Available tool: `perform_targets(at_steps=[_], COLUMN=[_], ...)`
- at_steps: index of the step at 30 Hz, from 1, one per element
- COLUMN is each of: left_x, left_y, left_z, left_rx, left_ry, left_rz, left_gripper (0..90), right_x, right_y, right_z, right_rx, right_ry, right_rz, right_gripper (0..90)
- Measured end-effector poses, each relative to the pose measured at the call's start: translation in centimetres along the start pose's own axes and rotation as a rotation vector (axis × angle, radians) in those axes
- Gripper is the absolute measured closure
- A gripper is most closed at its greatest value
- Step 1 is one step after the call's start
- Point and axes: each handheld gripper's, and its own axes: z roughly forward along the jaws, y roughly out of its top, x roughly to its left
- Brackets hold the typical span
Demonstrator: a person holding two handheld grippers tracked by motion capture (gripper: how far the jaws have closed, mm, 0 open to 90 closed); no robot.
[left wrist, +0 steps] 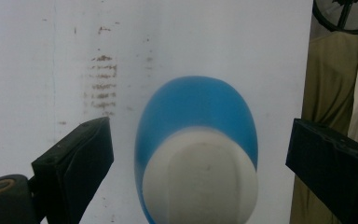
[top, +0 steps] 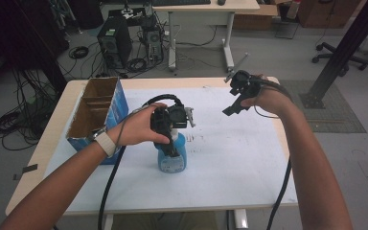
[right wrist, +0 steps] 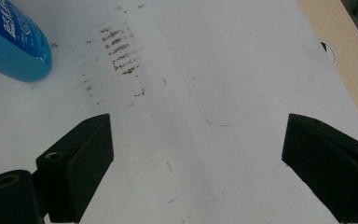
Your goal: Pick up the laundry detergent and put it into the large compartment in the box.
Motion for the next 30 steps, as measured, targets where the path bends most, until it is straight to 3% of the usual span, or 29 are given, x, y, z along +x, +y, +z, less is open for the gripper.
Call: perform_targets(at_steps=[30], left_x=[0.4], left_y=[-0.5], left_z=[1.8], left_rx=[0.022], left_ry=[-0.013], left_rz=[-0.013], left_gripper=[13.0], right_x=[0.0], right_y=[0.1], right_z=[0.1], right_rx=[-0.004], right_ry=[0.0], right_rz=[0.007], right_gripper=[9.0])
